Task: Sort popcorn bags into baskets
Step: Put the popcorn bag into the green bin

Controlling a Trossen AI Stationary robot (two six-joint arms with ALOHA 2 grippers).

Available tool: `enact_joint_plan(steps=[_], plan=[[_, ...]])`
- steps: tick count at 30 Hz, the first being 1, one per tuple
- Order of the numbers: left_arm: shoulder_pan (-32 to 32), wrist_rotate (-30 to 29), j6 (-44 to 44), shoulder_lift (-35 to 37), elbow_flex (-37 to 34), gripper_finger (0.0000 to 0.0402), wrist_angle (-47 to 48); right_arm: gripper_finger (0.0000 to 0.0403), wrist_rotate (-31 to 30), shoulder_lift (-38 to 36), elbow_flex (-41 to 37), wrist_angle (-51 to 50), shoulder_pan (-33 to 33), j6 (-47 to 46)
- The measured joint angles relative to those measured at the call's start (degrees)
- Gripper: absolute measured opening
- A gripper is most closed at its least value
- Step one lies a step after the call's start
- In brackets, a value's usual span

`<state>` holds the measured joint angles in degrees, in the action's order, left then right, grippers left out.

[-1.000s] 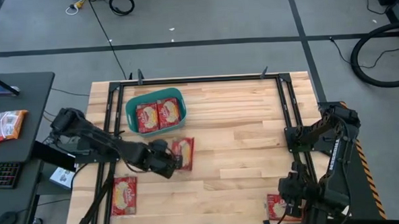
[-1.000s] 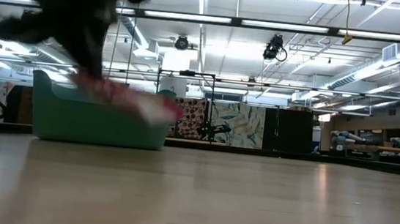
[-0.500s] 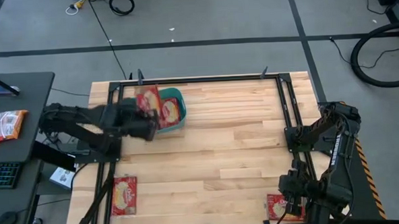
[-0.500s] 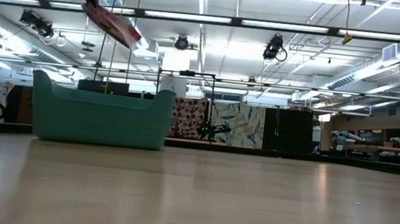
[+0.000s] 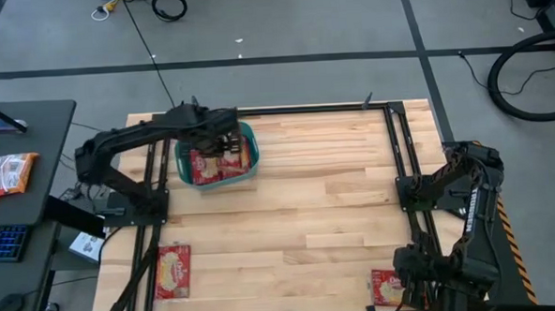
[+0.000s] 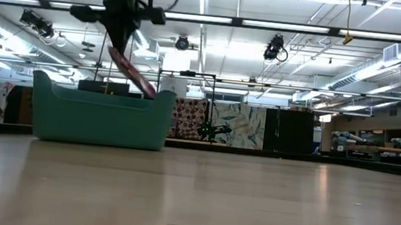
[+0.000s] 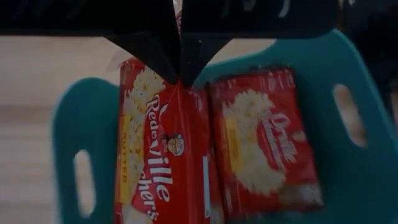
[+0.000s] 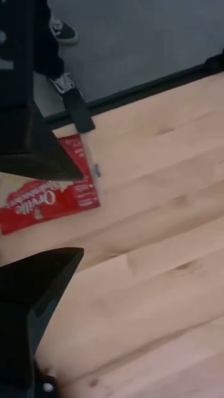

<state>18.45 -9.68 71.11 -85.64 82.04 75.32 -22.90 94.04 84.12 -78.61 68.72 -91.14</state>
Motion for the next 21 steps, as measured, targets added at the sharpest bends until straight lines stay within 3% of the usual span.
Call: enact_joint_plan(steps=[4,9,15,18,21], plan=[[2.92,5.83,-3.78,-4.94,0.01,0.0002,-0.21,0.0190,0.31,0.02,0.00,-0.76,1.94,-4.56],[4.61,4.50,-3.06,-10.12,0.00,0.0003,-2.09,0.0189,0.31,0.02,0.00,-0.96,4.24,-9.85],[5.28,5.20,-0.57,-13.80,0.02,0.0007,-13.33,0.0189,0.23,0.02,0.00,-2.00,6.21,-14.86],[5.27,8.17,-1.78,-15.49,0.04,0.0020,-14.69,0.0189,0.15,0.02,0.00,-3.00,6.28,-15.37],[4.95,7.21,-2.25,-16.42,0.04,0.0043,-13.71,0.0189,-0.01,0.02,0.00,-4.50,6.25,-15.24]])
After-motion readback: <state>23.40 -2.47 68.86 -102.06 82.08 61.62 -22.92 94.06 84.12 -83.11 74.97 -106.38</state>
